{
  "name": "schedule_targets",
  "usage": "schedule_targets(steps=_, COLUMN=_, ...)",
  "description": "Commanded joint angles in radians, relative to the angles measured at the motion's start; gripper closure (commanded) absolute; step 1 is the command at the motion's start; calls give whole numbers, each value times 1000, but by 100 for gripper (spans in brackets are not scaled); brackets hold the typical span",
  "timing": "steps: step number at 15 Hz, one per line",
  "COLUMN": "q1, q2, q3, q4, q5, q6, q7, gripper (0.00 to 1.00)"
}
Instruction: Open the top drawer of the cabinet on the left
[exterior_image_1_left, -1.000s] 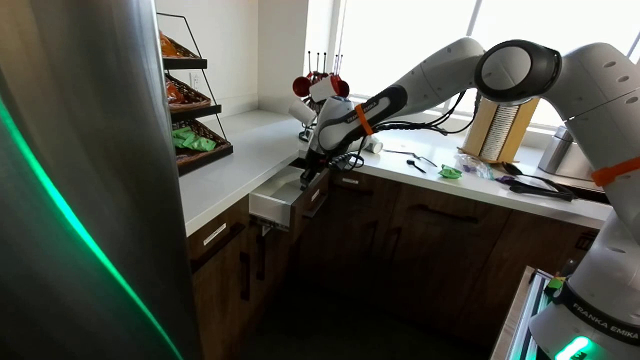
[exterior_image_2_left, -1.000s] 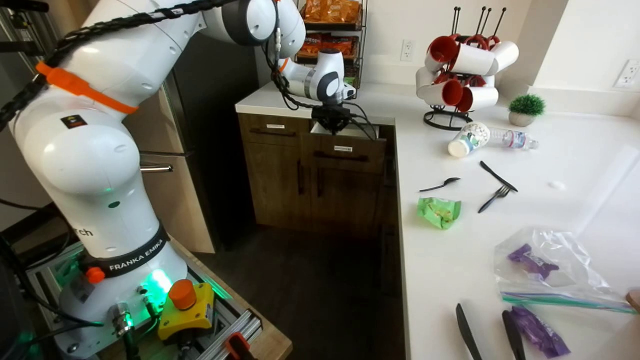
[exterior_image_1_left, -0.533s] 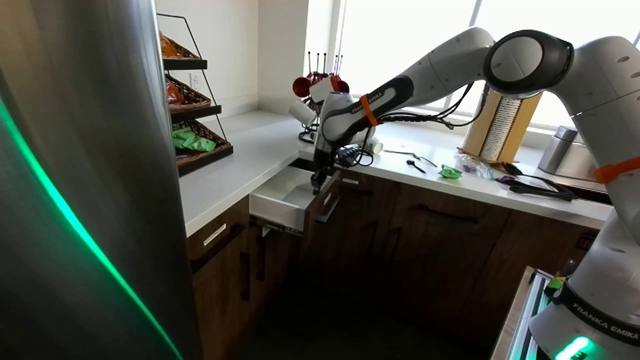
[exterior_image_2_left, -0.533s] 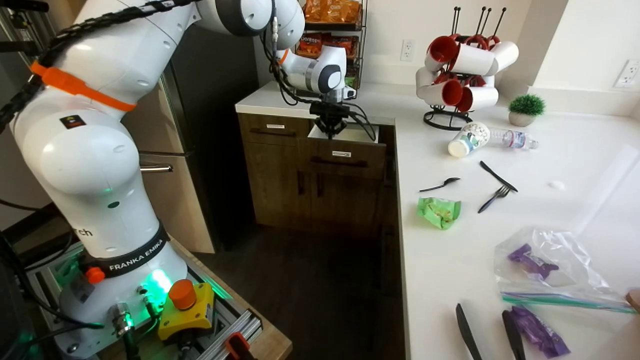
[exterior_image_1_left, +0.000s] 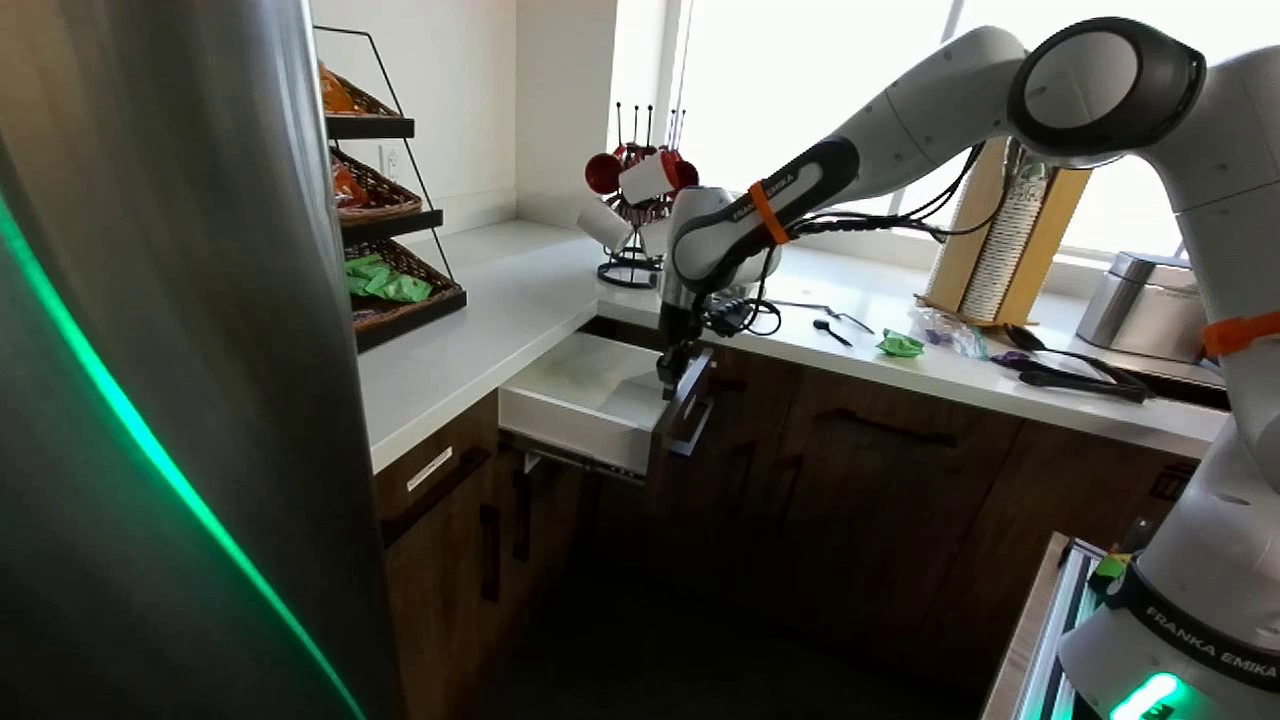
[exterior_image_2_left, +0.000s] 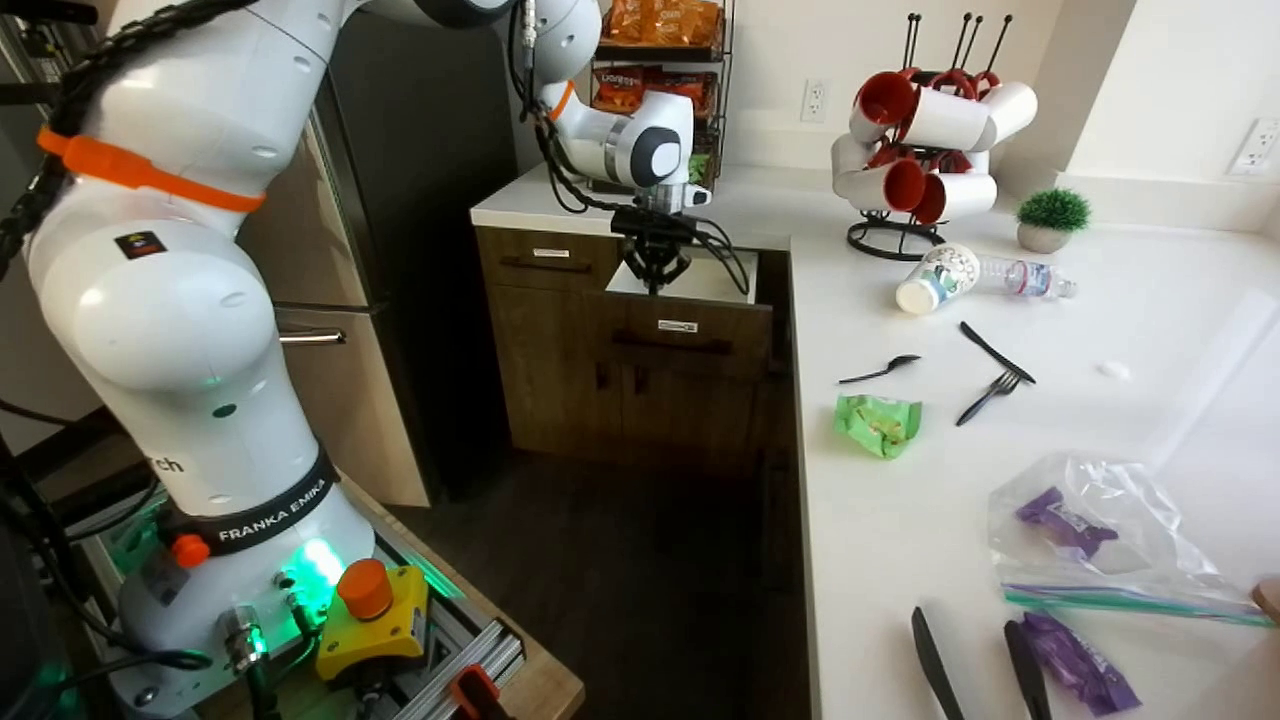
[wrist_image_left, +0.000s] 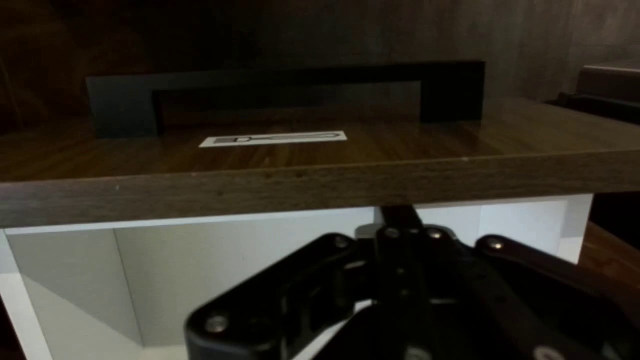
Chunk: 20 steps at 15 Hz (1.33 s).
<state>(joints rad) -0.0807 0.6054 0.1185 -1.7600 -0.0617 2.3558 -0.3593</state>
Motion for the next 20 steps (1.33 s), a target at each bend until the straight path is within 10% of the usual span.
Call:
schedule_targets(steps=1, q1=-9, q2=-124, q3=-15, q4=-162, q5=24, q6=-39, q7=5, gripper=100)
schedule_targets(steps=10, q1=-3, q2=-258, q3=-56, q4=-324, q5=24, q6=-54, q7=44, gripper=100)
schedule_targets(steps=16, q1=11, q2=-284, q3=-63, q4=-234, q5=85, q6=123, q7=149, gripper=100)
schedule_targets(steps=17, q1=20, q2=-289, q3=-68, q4=-210, q5=89, q6=138, q7=192, gripper=74)
schedule_targets(steps=20, q1=57, q2=-307, q3=-99, q4=-159, q5=34, q6=119, q7=329, gripper=58)
